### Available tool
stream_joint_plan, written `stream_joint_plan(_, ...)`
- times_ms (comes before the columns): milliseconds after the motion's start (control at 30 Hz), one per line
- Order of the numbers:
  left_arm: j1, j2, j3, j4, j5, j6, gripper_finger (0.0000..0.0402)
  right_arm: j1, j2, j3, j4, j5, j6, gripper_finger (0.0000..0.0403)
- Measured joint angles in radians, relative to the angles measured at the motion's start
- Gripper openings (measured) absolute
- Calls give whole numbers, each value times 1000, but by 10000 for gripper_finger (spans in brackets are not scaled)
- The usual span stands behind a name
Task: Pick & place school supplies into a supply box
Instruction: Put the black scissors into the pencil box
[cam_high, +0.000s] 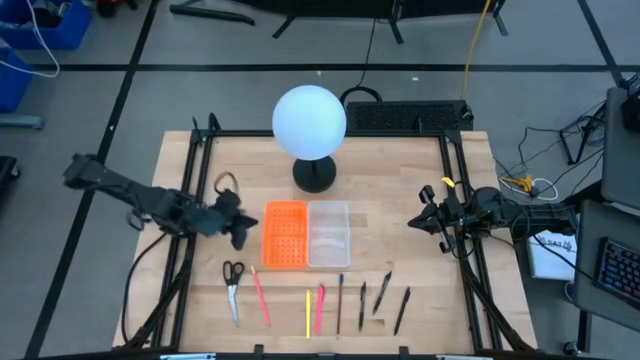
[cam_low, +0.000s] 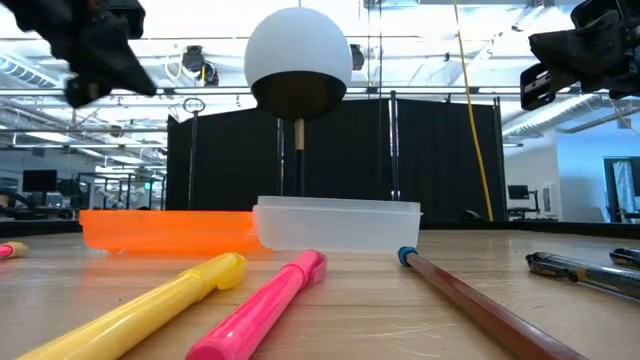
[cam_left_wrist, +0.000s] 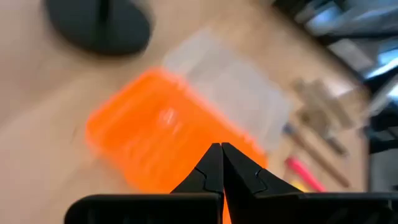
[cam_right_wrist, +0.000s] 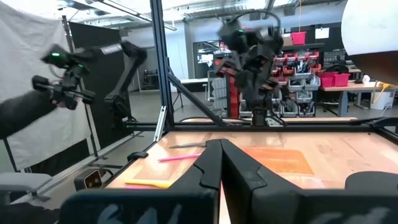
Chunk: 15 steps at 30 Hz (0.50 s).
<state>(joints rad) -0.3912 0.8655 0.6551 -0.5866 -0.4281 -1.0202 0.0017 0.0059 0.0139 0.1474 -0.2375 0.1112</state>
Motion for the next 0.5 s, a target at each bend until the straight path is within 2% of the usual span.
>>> stream_joint_plan(133,-102,237,193,-297,36,-372,4,0,0,0,-9,0,0,0)
stream_joint_plan(233,-169,381,288,-448,125,-641,4,0,0,0,-9,0,0,0)
stream_joint_plan(367,-245,509,340,-527,250,-890,13,0,0,0,-10,0,0,0)
stream_joint_plan(500,-289,586,331,-515,373,-1034,9,0,0,0,-10,0,0,0)
